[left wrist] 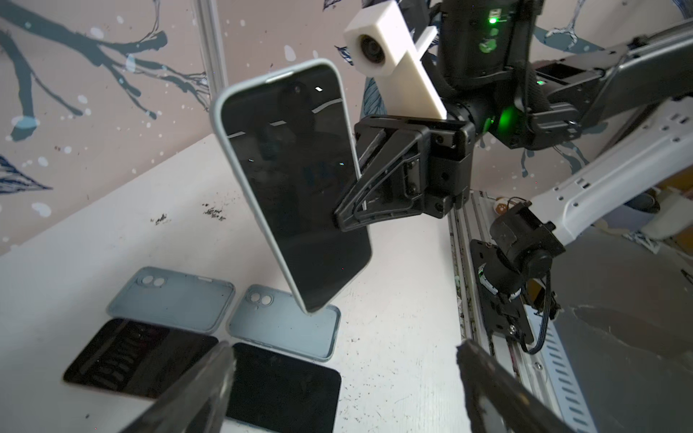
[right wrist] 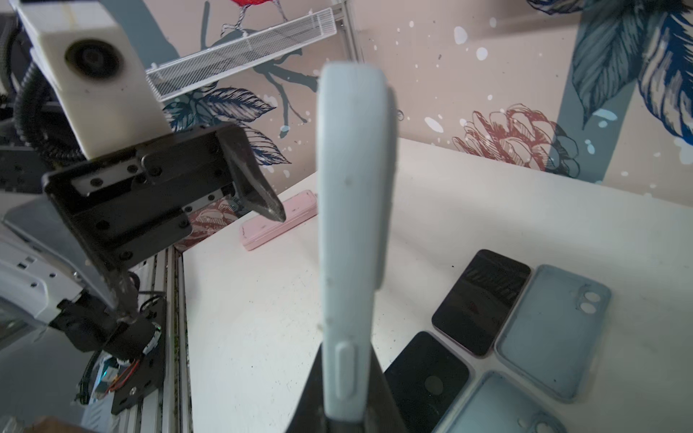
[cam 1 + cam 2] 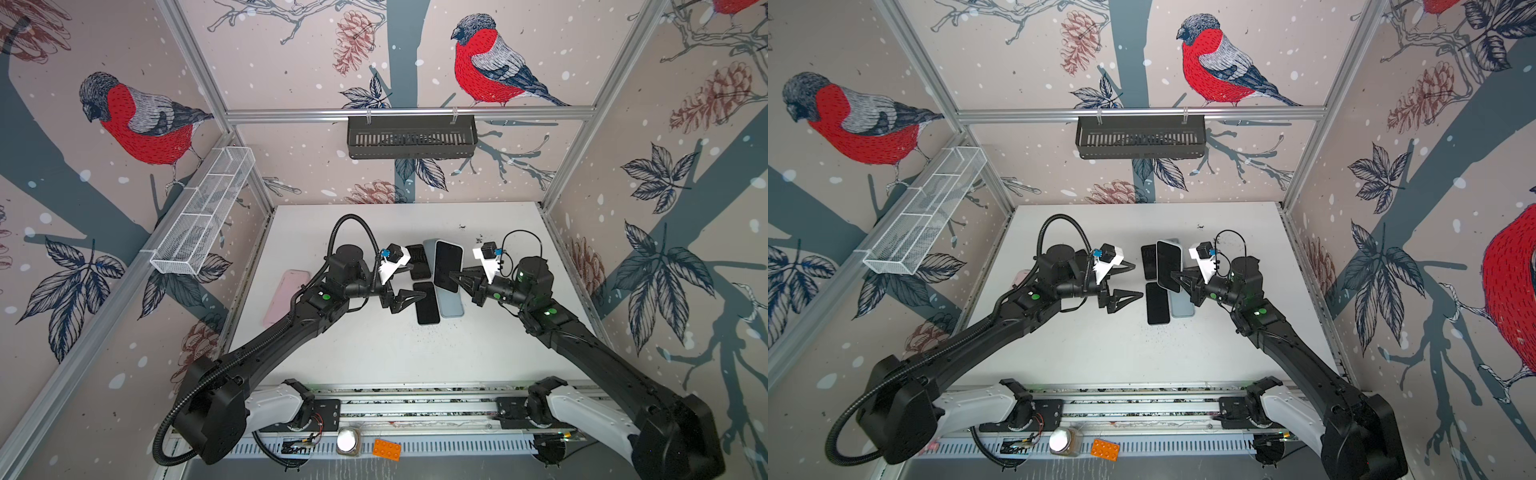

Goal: Take the phone out of the phone case
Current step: Pass the phone.

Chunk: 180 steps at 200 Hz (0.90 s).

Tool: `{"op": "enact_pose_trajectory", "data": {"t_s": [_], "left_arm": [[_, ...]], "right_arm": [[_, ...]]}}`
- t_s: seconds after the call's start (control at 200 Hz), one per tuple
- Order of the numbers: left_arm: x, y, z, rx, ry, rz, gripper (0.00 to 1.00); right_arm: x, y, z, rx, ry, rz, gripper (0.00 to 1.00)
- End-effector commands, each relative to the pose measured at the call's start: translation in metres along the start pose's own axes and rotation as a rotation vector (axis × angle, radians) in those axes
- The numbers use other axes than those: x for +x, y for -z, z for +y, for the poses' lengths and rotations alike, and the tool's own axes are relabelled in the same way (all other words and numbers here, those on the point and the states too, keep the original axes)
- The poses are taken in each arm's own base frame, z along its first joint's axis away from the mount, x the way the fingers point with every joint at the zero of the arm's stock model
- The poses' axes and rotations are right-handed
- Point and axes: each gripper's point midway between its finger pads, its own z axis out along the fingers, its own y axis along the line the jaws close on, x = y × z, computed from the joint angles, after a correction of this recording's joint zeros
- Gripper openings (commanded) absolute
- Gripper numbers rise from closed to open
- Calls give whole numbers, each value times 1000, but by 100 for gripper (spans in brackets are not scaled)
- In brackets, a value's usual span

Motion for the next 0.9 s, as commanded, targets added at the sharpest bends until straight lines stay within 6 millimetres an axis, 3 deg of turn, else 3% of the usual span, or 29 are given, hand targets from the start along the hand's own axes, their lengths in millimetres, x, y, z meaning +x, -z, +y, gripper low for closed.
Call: {"op": "enact_pose_trajectory", "data": {"t_s": [0.0,0.345,0.62,0.895], "left_arm": [[-7,0,-13,97,-214,12,90],[15,-1,-6,91,-317,122,82],[18,7,-12,137,-316,104,66],[16,6,-17,183,-302,88,56]], "right_arm": [[-6,-2,24,-135,266,-27,0],[14,-8,66,-401,441,-21,1],[24,-11,71,-452,449,-12,1],[28,-16,71,-473,438,1,1]]}}
